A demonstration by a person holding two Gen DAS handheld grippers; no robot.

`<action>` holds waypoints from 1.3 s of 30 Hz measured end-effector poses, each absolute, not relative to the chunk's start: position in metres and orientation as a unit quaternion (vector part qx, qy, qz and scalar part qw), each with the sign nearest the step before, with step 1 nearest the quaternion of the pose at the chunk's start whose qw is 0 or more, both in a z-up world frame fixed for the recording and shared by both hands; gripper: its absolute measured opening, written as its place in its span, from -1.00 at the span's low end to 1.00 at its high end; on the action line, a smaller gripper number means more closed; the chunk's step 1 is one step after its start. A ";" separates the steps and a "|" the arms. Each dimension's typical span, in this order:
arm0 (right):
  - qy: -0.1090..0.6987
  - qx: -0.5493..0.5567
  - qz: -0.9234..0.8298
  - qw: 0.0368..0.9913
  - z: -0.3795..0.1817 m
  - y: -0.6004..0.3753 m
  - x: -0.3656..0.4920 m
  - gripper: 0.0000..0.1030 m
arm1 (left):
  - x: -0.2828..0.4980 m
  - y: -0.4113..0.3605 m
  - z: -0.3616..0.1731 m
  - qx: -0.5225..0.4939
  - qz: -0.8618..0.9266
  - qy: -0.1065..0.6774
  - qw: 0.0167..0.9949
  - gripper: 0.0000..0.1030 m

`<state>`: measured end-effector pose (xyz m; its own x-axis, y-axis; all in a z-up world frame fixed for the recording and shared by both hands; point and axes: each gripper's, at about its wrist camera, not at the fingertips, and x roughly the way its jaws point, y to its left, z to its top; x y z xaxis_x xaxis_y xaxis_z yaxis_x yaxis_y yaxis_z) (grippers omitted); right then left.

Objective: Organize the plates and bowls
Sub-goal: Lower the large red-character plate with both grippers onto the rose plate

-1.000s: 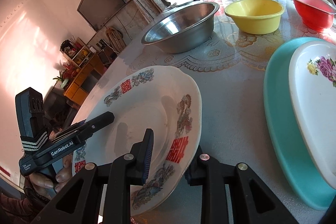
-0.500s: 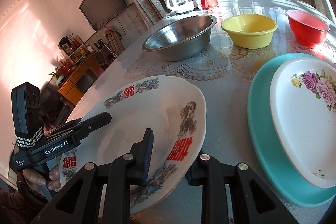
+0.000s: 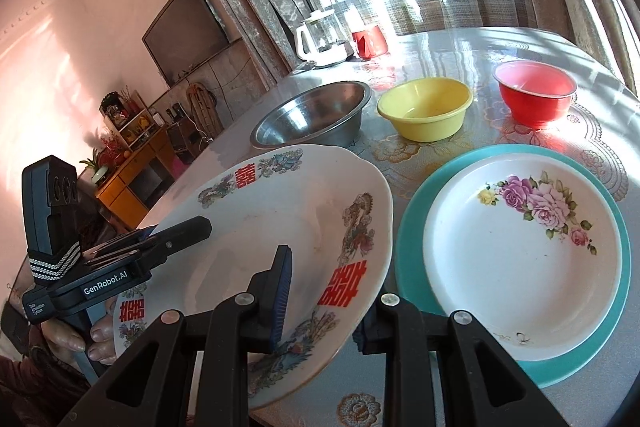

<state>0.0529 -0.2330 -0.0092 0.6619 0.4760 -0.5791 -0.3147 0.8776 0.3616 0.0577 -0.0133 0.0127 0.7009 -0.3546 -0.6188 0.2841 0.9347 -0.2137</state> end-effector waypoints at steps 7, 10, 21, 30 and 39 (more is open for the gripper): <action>0.324 0.135 0.157 0.923 0.001 -0.284 0.043 -0.48 | 0.077 -0.072 0.026 -0.031 -0.219 0.335 0.916 -0.19; 0.324 0.140 0.135 0.926 0.000 -0.301 0.041 -0.48 | 0.088 -0.093 0.027 -0.028 -0.237 0.339 0.910 -0.19; 0.323 0.144 0.071 0.932 -0.012 -0.344 0.052 -0.49 | 0.113 -0.147 0.011 0.009 -0.264 0.362 0.894 -0.19; 0.327 0.126 0.041 0.936 -0.025 -0.356 0.061 -0.49 | 0.123 -0.169 -0.013 0.025 -0.264 0.396 0.879 -0.19; 0.323 0.125 0.045 0.937 -0.032 -0.358 0.062 -0.49 | 0.122 -0.169 -0.017 0.034 -0.255 0.393 0.883 -0.19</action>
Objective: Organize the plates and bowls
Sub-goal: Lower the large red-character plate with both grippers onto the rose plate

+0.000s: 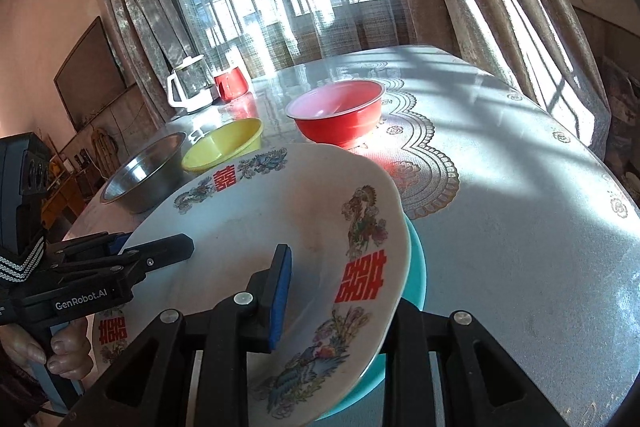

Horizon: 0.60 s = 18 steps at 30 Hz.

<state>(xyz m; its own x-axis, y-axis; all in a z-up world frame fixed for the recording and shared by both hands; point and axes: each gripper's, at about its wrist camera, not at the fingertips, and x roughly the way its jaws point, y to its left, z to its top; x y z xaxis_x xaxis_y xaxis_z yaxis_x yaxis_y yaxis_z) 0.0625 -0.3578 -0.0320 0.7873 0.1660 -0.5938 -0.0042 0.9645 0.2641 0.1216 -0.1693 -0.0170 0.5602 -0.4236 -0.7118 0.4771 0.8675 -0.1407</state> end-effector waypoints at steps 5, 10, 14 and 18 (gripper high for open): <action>0.325 0.130 0.044 0.936 -0.031 -0.358 0.062 -0.49 | 0.121 -0.170 -0.016 0.040 -0.250 0.393 0.884 -0.19; 0.327 0.134 0.042 0.934 -0.030 -0.359 0.064 -0.47 | 0.120 -0.169 -0.015 0.041 -0.247 0.392 0.885 -0.19; 0.333 0.146 0.045 0.931 -0.029 -0.361 0.063 -0.43 | 0.117 -0.166 -0.014 0.044 -0.242 0.387 0.889 -0.19; 0.333 0.164 0.047 0.928 -0.026 -0.364 0.057 -0.34 | 0.117 -0.161 -0.014 0.034 -0.243 0.390 0.888 -0.19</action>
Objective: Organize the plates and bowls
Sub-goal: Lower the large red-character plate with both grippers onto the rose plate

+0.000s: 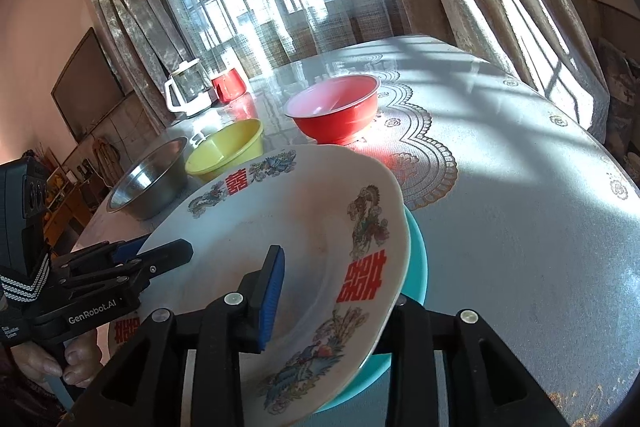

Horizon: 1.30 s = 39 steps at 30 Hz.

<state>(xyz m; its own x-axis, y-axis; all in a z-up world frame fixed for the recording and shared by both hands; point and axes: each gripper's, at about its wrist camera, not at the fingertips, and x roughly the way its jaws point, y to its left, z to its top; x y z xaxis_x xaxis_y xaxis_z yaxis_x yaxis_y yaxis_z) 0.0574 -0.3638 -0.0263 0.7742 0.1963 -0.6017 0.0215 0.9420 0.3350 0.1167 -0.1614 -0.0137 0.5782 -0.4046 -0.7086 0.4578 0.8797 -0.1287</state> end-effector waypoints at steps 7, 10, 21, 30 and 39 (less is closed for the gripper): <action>0.330 0.164 0.032 0.929 -0.023 -0.366 0.050 -0.15 | 0.109 -0.157 -0.014 0.026 -0.251 0.389 0.886 -0.19; 0.340 0.173 0.028 0.924 -0.027 -0.371 0.046 -0.13 | 0.107 -0.159 -0.015 0.028 -0.251 0.390 0.886 -0.19; 0.330 0.179 0.018 0.927 -0.030 -0.379 0.024 -0.45 | 0.098 -0.159 -0.013 0.022 -0.259 0.386 0.885 -0.23; 0.339 0.159 0.015 0.927 -0.028 -0.371 0.027 -0.54 | 0.092 -0.158 -0.011 0.018 -0.265 0.382 0.885 -0.23; 0.357 0.157 0.015 0.921 -0.025 -0.368 0.026 -0.49 | 0.091 -0.142 -0.010 0.001 -0.250 0.378 0.892 -0.22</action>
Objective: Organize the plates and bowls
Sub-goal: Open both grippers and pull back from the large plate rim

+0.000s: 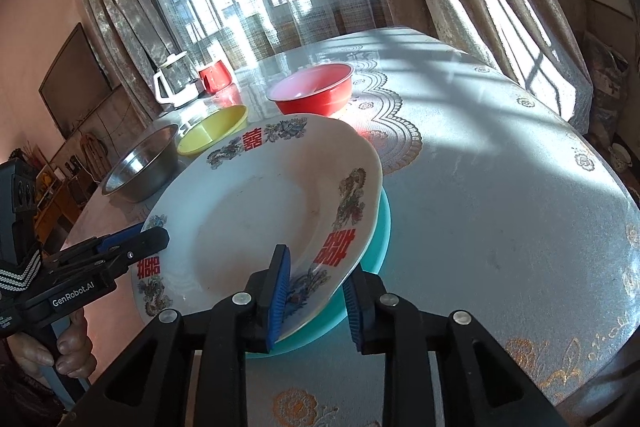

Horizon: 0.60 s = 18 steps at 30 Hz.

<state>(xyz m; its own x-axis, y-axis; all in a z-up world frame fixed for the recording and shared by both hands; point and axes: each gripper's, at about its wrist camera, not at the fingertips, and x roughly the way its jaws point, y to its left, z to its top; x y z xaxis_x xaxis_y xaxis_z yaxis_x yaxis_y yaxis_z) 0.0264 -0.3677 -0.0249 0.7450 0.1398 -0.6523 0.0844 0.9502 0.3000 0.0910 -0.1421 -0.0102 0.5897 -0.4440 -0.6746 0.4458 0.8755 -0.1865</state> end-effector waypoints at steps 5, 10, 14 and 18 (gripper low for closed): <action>0.341 0.166 -0.005 0.925 -0.018 -0.373 0.023 -0.37 | 0.092 -0.121 -0.006 -0.020 -0.238 0.374 0.896 -0.19; 0.320 0.181 -0.030 0.930 -0.007 -0.380 0.019 -0.29 | 0.091 -0.100 -0.006 -0.033 -0.223 0.373 0.900 -0.11; 0.306 0.188 -0.058 0.932 0.002 -0.381 0.017 -0.27 | 0.092 -0.082 -0.010 -0.047 -0.204 0.377 0.902 -0.11; 0.287 0.183 -0.073 0.937 0.016 -0.376 0.020 -0.27 | 0.092 -0.062 -0.011 -0.057 -0.182 0.377 0.906 -0.11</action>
<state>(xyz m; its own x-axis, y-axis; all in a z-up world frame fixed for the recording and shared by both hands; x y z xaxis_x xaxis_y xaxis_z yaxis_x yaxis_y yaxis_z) 0.0197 -0.3765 0.0161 0.8244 -0.0313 -0.5652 0.2420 0.9221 0.3020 0.0922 -0.0622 -0.0111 0.6496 -0.3725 -0.6627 0.2872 0.9274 -0.2397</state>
